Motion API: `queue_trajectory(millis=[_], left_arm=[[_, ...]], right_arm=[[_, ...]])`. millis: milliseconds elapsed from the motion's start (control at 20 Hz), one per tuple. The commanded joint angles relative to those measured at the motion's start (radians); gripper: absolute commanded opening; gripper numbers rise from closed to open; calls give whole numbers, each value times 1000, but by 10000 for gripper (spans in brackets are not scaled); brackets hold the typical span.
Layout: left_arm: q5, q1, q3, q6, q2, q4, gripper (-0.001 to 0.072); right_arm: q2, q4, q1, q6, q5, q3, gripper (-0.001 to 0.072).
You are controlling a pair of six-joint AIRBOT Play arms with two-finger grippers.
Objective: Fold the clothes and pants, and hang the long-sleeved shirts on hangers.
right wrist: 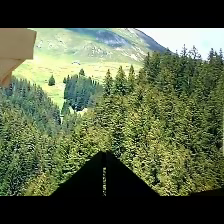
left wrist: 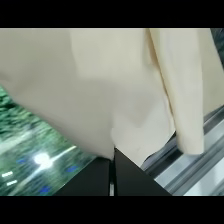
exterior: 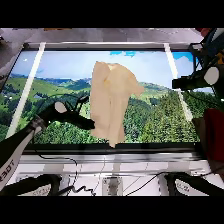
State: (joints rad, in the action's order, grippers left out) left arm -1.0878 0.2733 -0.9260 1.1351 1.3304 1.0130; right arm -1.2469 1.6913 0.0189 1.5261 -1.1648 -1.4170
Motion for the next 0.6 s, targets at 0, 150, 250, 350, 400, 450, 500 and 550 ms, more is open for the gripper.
queue_trajectory(millis=[0,150,250,350,400,450,500,550], left_arm=[[-155,-2,-127,122,-126,569,12],[-148,-19,-128,120,-327,964,14],[-78,-76,-128,89,-439,1025,14],[52,-151,-127,92,-509,993,14],[108,-182,-127,92,-521,966,14],[156,-209,-127,93,-521,935,15],[190,-228,-127,92,-512,908,15],[210,-240,-127,93,-493,892,15]], right_arm=[[-87,-34,-8,0,-9,2,12],[-124,-72,-8,-3,-47,2,12],[-124,-73,-8,-19,-49,2,12],[-125,-103,-8,-52,-51,2,12],[-125,-151,-8,-77,-51,2,12],[-127,-212,-8,-101,-51,2,12],[-132,-302,-7,-127,-50,2,13],[-142,-405,-6,-146,-46,3,13]])
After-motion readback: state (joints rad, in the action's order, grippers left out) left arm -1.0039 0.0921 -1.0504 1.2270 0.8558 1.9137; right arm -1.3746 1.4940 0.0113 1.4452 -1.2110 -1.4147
